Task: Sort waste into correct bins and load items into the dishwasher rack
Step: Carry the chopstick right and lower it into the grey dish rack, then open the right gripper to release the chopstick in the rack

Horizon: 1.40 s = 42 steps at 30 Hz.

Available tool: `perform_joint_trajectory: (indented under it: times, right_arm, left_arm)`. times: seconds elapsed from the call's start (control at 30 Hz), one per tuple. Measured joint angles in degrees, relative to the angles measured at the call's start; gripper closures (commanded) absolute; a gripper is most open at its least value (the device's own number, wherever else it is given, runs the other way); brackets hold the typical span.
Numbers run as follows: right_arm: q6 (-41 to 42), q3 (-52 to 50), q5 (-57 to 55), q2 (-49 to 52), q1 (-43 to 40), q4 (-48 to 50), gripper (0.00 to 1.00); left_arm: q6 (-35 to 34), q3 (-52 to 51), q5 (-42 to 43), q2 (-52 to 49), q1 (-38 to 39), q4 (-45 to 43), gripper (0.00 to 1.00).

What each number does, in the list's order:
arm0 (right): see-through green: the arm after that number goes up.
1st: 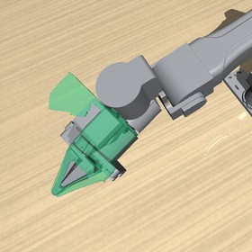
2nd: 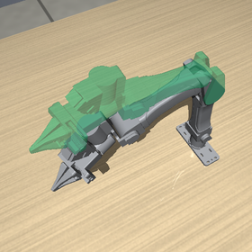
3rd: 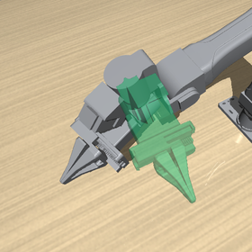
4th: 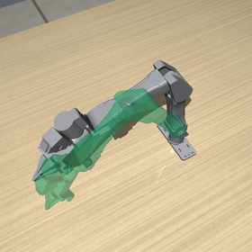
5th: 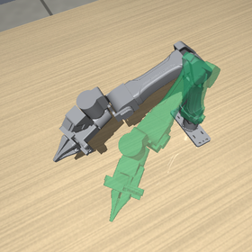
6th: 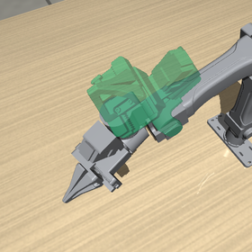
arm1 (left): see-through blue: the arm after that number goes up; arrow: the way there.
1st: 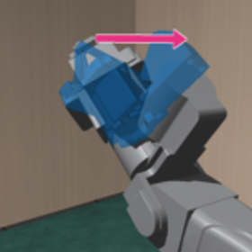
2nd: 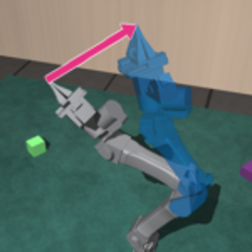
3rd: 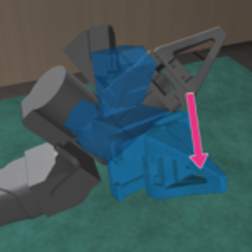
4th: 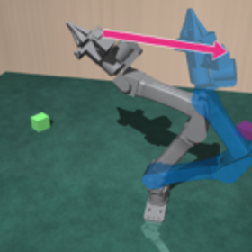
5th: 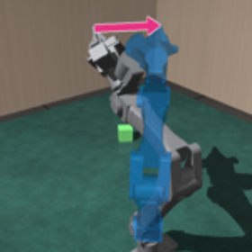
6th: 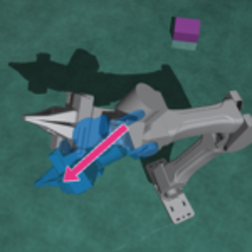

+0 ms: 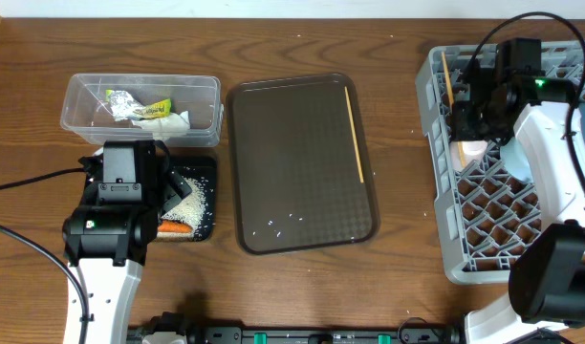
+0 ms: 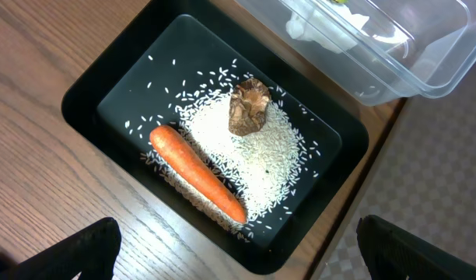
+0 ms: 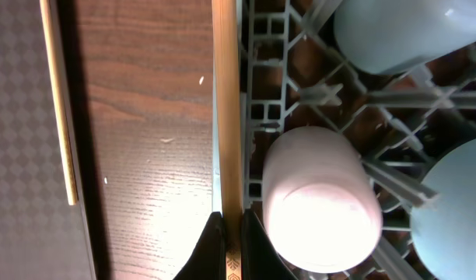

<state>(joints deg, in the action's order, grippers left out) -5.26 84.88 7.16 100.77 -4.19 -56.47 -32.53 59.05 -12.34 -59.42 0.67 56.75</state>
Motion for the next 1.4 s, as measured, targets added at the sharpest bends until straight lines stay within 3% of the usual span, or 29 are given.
perform_joint_trajectory:
  times: [1.1, 1.17, 1.33, 1.4]
  right_arm:
    - [2.3, -6.7, -2.1, 0.0, 0.0, 1.7, 0.98]
    - [2.5, -6.7, -2.1, 0.0, 0.0, 1.6, 0.87]
    - [3.2, -6.7, -4.9, 0.0, -0.3, 1.7, 0.39]
    - [3.4, -6.7, -6.4, 0.0, -0.5, 2.0, 0.3]
  left_arm:
    - [0.0, 0.0, 0.0, 0.0, 0.0, 0.0, 0.02]
    - [0.0, 0.0, 0.0, 0.0, 0.0, 0.0, 0.02]
    - [0.0, 0.0, 0.0, 0.0, 0.0, 0.0, 0.02]
    - [0.0, 0.0, 0.0, 0.0, 0.0, 0.0, 0.02]
